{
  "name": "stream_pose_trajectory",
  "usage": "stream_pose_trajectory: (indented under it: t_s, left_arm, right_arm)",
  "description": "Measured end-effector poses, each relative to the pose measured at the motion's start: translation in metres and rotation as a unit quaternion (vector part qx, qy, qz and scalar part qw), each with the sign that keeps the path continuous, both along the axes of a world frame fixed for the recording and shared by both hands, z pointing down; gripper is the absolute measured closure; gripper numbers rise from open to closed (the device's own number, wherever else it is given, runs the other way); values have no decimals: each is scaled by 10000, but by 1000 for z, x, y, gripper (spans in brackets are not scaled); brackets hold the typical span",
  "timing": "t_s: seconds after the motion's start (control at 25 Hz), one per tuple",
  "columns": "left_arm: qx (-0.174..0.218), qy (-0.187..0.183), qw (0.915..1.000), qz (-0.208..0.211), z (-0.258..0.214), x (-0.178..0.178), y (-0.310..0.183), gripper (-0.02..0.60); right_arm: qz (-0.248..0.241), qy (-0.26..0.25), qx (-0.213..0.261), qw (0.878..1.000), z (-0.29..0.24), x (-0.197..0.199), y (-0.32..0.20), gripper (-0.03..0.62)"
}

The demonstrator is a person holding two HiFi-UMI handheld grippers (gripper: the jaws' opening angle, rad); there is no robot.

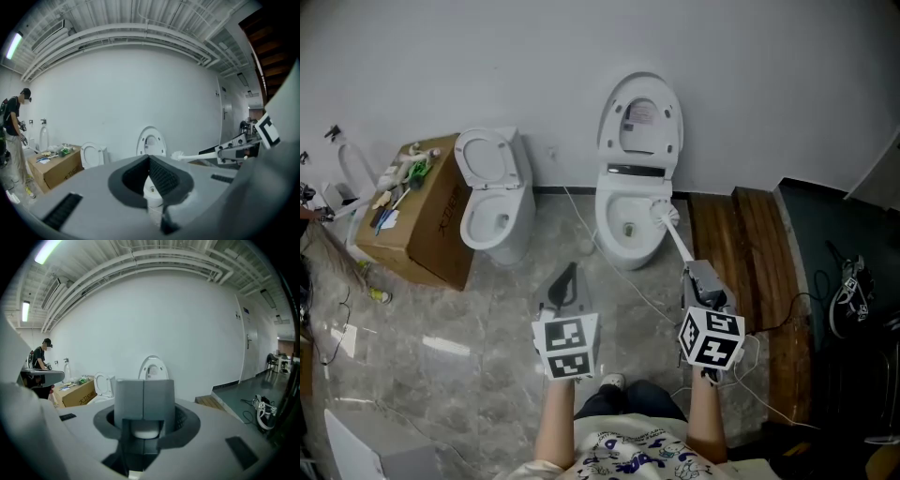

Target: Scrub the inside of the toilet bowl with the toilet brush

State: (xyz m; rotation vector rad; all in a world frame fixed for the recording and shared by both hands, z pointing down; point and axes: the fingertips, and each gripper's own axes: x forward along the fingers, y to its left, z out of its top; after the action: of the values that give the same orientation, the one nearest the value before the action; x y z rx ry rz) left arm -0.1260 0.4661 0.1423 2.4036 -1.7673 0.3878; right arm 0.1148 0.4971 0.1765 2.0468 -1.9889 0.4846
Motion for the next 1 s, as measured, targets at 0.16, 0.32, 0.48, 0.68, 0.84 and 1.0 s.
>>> stream_pose_trajectory:
  t_s: [0.16,0.32,0.48,0.68,0.84,1.0]
  left_arm:
    - [-74,-39,9999,91,8,-1,-6,580]
    - [-163,-49,9997,155,16,2,-14,580]
    - [-255,-73,9995,174,24,8,-28,580]
    - [-303,-100,9994,131,30,17,-55,580]
    - [-318,-134,9994,34,32,25,-89,580]
    - [-331,-176,9993,-62,34,36,-126,580]
  right_arm:
    - [90,-22,-108,9999,10,-1,-1,425]
    - [94,-55,-217,9997,18,-1,-6,425]
    - [78,-54,-280,9996,23,4,-19,425]
    - [17,-83,-328,9994,30,13,-48,425]
    - [-62,-109,-385,9992,35,22,-87,425]
    - [-162,-127,-387,9990,37,33,-130,425]
